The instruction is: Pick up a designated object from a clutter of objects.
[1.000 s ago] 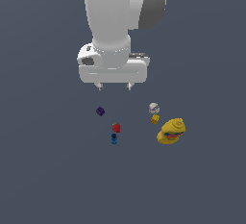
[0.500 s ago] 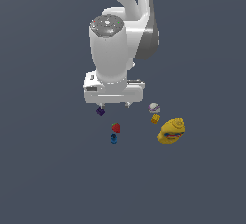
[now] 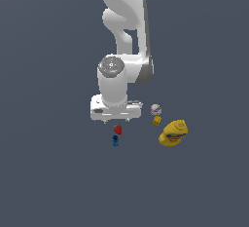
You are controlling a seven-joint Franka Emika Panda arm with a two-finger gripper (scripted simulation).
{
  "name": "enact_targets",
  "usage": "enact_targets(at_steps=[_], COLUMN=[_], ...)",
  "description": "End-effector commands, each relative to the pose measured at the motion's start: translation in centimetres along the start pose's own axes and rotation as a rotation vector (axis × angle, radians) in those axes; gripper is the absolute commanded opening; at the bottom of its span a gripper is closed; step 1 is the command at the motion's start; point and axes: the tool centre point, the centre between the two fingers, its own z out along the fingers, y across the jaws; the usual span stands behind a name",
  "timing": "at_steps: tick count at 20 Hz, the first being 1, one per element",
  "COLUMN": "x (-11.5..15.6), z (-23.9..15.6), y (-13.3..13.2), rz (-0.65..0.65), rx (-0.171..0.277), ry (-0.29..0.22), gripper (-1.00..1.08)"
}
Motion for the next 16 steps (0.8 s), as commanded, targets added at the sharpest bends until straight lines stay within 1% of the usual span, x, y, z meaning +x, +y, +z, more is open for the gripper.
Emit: enact_targets(at_steps=[1, 7, 16], x=[-0.1, -0.4, -0.5], z=[1.7, 4.1, 4.9], y=[0.0, 0.1, 0.1], rz=[-0.008, -0.018, -0.019], rx=[-0.001, -0.002, -0.002], ry=[0.003, 0.004, 0.003], gripper=[1.0, 1.0, 1.0])
